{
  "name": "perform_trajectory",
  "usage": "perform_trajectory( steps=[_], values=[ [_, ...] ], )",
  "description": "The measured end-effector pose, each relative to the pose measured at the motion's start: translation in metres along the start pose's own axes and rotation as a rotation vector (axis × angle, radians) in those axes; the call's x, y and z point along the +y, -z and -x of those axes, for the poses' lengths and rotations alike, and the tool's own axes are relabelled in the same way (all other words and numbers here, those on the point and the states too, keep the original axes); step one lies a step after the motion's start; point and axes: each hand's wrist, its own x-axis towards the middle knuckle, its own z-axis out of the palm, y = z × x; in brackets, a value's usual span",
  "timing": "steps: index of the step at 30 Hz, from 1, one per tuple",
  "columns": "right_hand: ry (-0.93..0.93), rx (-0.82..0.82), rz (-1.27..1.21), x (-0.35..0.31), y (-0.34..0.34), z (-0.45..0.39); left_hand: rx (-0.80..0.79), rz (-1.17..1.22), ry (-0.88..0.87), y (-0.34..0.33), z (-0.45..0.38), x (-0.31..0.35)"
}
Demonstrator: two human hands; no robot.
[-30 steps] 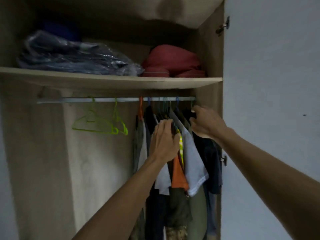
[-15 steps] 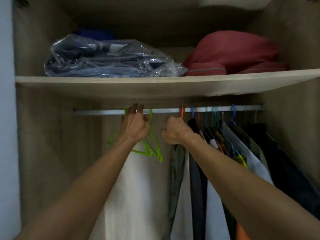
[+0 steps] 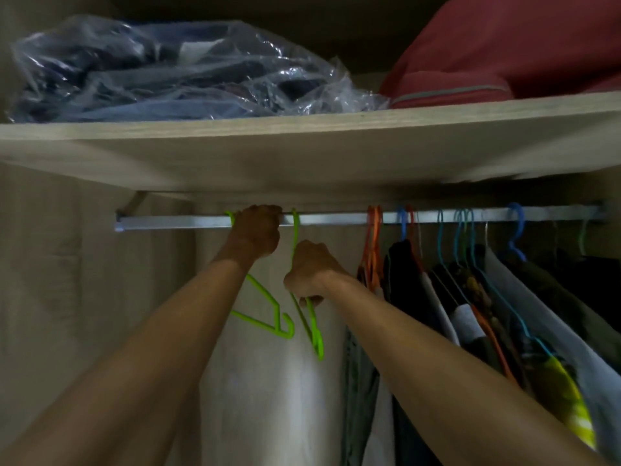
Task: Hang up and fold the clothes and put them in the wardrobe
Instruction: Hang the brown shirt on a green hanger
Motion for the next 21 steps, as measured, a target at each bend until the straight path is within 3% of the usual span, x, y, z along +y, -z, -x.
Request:
perform_trajectory(
  steps=[8, 15, 19, 21],
  values=[
    [0.014, 0.114, 0.018, 0.003, 0.018, 0.000, 0.059, -0.072, -0.039, -0.009, -0.004, -0.001],
    [-0.018, 0.199, -0.015, 0.007, 0.034, 0.022, 0.177, 0.111, 0.006, -0.009, 0.006, 0.005],
    [-0.044, 0.266, 0.068, 0.012, 0.034, 0.047, 0.079, 0.044, -0.019, -0.016, -0.003, -0.002],
    [-0.057, 0.275, -0.012, 0.019, 0.029, 0.060, -0.035, 0.007, -0.025, -0.018, -0.006, -0.006]
  ],
)
